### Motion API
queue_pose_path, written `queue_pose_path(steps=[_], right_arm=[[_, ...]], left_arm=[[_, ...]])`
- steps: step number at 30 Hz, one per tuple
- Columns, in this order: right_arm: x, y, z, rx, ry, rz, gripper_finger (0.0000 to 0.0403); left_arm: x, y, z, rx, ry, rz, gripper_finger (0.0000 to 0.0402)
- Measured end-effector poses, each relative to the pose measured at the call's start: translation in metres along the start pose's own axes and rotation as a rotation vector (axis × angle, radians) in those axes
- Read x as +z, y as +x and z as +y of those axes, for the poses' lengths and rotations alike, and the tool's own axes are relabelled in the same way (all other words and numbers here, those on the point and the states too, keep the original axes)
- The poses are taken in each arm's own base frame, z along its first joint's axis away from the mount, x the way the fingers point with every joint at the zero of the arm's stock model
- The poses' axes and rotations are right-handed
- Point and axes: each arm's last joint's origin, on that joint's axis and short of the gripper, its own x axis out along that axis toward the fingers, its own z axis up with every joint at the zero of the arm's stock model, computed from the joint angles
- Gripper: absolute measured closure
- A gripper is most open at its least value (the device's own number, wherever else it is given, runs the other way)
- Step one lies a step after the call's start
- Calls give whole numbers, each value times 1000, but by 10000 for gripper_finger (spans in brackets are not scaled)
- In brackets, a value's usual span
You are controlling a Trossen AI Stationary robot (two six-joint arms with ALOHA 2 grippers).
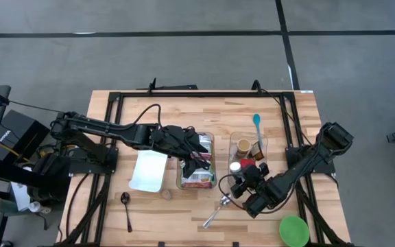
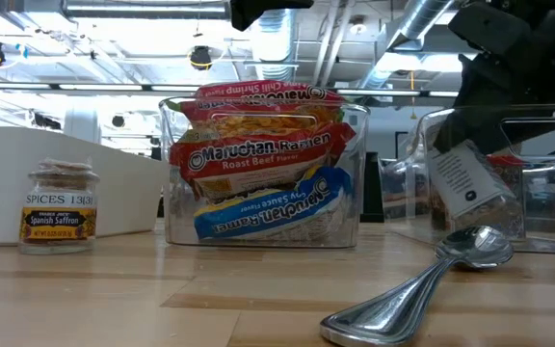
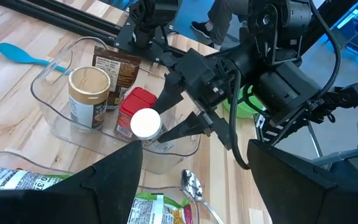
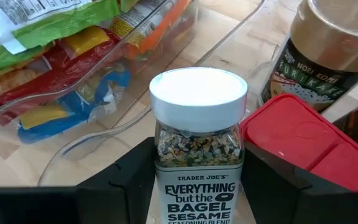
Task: Pick & Place Food Item
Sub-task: Put the white spice bottle into the right transparent bin, then put the blue baby spoon into the white bin
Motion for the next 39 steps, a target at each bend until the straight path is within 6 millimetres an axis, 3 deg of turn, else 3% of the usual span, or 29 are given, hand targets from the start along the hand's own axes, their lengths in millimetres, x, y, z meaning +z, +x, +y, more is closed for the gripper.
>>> queue_pose_path(steps=[5,14,27,39], right_arm=[[0,0,0,-4,-3,0,203],[3,3,-1,-20,1,10,167],[3,3,-2,-23,-5,10,164],[20,-10,-10,-7,14,8,163]], left_arm=[[0,0,0,0,0,0,117],[0,0,0,-1,0,0,117],[0,0,0,-1,0,0,117],[3,0,5,25,-7,-18,117]])
